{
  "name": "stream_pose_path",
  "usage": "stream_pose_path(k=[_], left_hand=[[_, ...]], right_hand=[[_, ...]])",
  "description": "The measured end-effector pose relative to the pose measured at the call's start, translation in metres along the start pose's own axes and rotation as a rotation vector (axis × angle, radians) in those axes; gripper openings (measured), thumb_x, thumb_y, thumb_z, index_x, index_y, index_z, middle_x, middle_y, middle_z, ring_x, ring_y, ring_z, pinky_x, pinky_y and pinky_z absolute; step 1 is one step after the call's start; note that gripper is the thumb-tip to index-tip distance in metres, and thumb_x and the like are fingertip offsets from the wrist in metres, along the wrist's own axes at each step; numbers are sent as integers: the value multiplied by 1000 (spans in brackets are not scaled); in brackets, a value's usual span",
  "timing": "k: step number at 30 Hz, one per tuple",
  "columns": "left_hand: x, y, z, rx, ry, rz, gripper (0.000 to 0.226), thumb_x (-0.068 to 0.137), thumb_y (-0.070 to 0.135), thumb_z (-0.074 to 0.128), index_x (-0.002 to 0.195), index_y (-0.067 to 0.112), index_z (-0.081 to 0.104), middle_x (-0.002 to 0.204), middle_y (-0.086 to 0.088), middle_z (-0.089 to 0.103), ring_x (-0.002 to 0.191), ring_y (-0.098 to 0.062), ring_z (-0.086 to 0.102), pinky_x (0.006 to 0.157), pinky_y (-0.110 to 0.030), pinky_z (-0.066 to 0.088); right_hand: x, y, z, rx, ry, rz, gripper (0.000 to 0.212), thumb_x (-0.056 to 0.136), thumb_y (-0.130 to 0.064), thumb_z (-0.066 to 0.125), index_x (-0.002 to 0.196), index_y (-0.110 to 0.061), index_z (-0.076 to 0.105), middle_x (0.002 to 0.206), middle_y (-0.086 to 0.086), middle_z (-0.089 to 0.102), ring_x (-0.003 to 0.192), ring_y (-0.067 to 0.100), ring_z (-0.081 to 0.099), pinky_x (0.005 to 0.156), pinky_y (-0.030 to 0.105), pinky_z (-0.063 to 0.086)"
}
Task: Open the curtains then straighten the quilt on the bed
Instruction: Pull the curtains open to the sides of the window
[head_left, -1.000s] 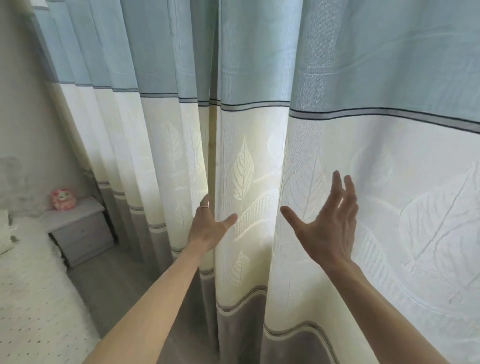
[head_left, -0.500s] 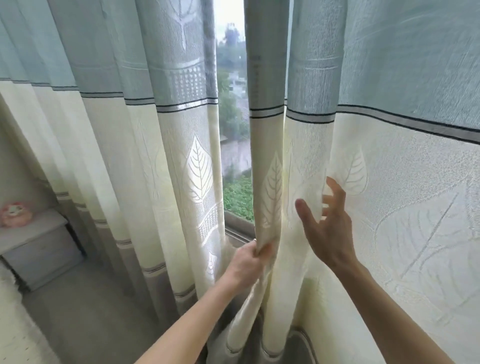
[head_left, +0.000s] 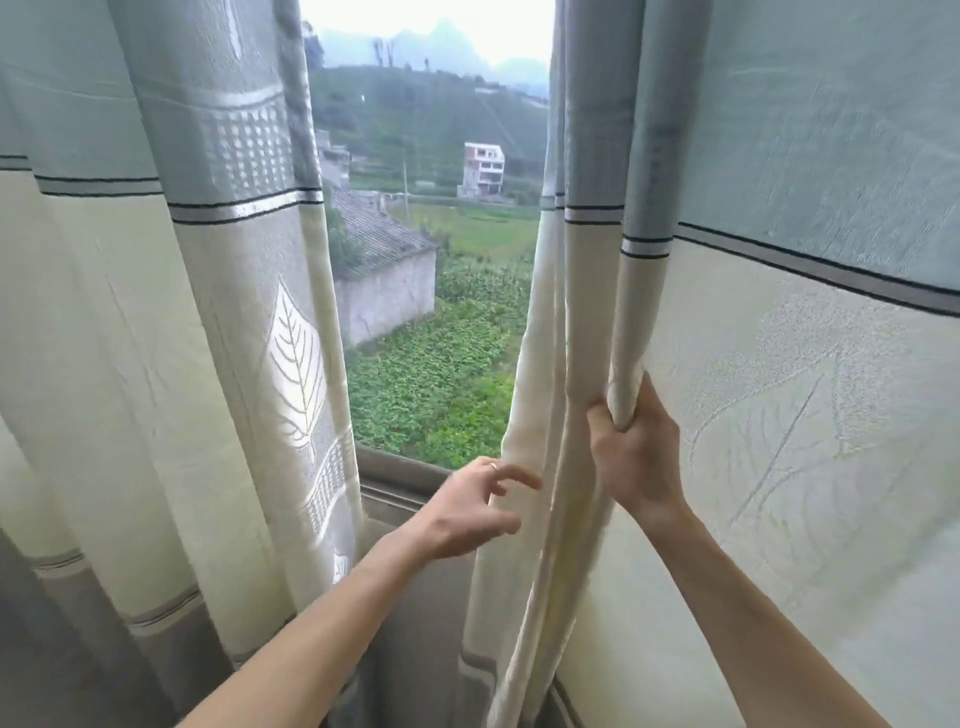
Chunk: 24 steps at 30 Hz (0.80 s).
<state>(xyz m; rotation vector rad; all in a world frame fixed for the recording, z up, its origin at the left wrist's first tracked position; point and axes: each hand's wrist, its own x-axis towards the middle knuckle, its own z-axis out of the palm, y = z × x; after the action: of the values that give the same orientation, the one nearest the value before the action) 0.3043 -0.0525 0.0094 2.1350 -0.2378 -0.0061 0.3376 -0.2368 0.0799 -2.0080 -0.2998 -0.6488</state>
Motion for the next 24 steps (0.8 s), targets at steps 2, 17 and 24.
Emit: stream_pose_path(k=[2,17,24], left_hand=[[12,14,-12,-39,185,50,41,75,20,67,113,32,63,118,2,55,112,-15,57,82,-16,46],[93,188,128,-158,78,450,27,100,39,49,100,17,65,87,1,67,80,-19,61,63,-25,38],[99,275,238,-280,-18,617,36,104,31,36,94,4,57,80,-1,59,83,-33,61,62,-29,31]], right_hand=[[-1,4,-11,76,14,47,12,85,-8,52,88,-20,50,71,1,61,64,11,57,47,15,42],[-52,65,-166,-368,591,-163,54,91,-17,68,136,-16,37,114,-2,56,103,8,54,90,0,31],[-78,78,-268,-468,839,-202,84,83,-22,78,148,-12,26,114,-46,48,84,-19,55,70,1,41]])
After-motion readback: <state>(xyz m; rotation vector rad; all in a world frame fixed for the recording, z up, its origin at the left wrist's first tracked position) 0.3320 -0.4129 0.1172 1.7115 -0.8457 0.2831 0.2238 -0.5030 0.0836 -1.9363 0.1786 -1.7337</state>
